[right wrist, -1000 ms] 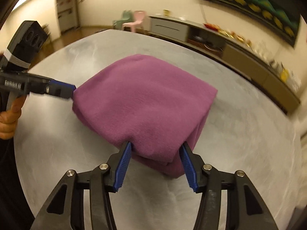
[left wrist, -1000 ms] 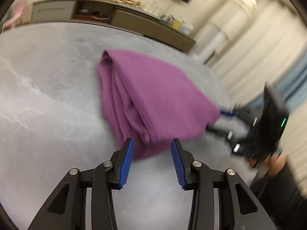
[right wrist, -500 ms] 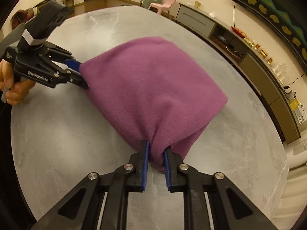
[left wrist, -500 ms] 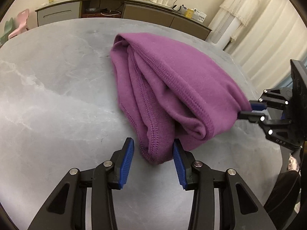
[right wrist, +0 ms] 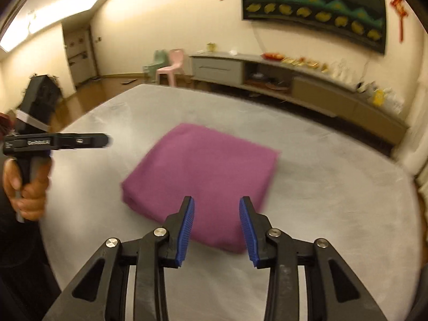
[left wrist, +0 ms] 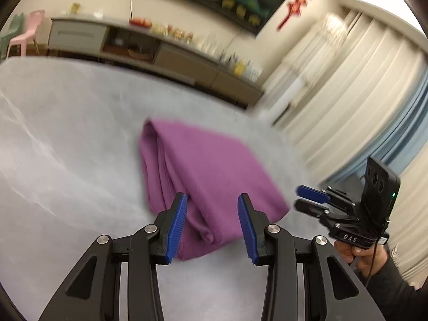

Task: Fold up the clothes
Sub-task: 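Open both grippers and withdraw from the folded purple garment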

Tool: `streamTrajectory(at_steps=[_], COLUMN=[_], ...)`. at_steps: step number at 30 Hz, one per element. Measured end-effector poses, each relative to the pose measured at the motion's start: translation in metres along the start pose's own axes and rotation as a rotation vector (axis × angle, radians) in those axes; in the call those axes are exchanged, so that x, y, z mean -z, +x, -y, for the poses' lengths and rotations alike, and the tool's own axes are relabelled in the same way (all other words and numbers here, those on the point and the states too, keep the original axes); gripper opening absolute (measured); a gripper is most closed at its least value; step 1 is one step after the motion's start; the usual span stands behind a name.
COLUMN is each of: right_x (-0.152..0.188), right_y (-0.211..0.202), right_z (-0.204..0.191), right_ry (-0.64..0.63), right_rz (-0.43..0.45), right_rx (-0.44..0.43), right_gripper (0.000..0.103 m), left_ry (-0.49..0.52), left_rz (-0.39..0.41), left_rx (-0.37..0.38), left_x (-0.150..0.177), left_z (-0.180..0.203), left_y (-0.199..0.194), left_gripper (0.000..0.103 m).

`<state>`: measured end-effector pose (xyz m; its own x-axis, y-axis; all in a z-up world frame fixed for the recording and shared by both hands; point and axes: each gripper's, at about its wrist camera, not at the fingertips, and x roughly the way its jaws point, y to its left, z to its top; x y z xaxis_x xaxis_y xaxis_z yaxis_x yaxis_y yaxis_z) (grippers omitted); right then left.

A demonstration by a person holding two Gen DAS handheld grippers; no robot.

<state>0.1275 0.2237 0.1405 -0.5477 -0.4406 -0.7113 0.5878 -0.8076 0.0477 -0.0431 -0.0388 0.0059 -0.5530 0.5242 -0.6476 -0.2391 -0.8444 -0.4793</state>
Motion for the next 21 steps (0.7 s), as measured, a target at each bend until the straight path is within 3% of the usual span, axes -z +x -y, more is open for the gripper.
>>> streamTrajectory(at_steps=[3, 4, 6, 7, 9, 11, 14, 15, 18, 21], right_x=[0.022, 0.028, 0.031, 0.029, 0.021, 0.014, 0.009, 0.007, -0.014, -0.036], right_y=[0.055, 0.058, 0.048, 0.039, 0.018, 0.014, 0.046, 0.064, 0.090, 0.098], right_z=[0.014, 0.026, 0.041, 0.036, 0.011, -0.019, -0.042, -0.036, -0.009, 0.018], right_ry=[0.015, 0.077, 0.202, 0.201, 0.156, 0.080, -0.021, 0.011, 0.140, 0.303], right_rz=[-0.177, -0.179, -0.147, -0.122, -0.040, -0.002, -0.047, -0.081, -0.054, -0.067], right_rx=[0.089, 0.079, 0.068, 0.099, 0.127, 0.097, 0.166, 0.187, 0.217, 0.132], right_gripper=[0.038, 0.047, 0.048, 0.048, 0.049, 0.049, 0.049, 0.049, 0.049, 0.049], left_ry=[0.040, 0.037, 0.053, 0.064, 0.059, 0.060, 0.138, 0.165, 0.174, 0.105], left_rz=[-0.154, -0.162, -0.161, -0.159, -0.171, -0.192, -0.191, -0.180, -0.129, -0.118], left_rx=[-0.124, -0.128, -0.131, -0.142, -0.150, -0.160, -0.209, -0.231, -0.241, -0.199], left_x=[0.020, 0.025, 0.027, 0.026, 0.022, 0.014, -0.011, -0.020, -0.046, -0.058], left_z=[0.000, -0.001, 0.005, 0.007, 0.004, -0.002, -0.001, 0.000, -0.010, -0.021], left_y=[0.047, 0.053, 0.053, 0.052, 0.058, 0.068, 0.084, 0.090, 0.102, 0.100], left_gripper=[0.040, 0.041, 0.041, 0.041, 0.044, 0.049, 0.050, 0.050, 0.049, 0.048])
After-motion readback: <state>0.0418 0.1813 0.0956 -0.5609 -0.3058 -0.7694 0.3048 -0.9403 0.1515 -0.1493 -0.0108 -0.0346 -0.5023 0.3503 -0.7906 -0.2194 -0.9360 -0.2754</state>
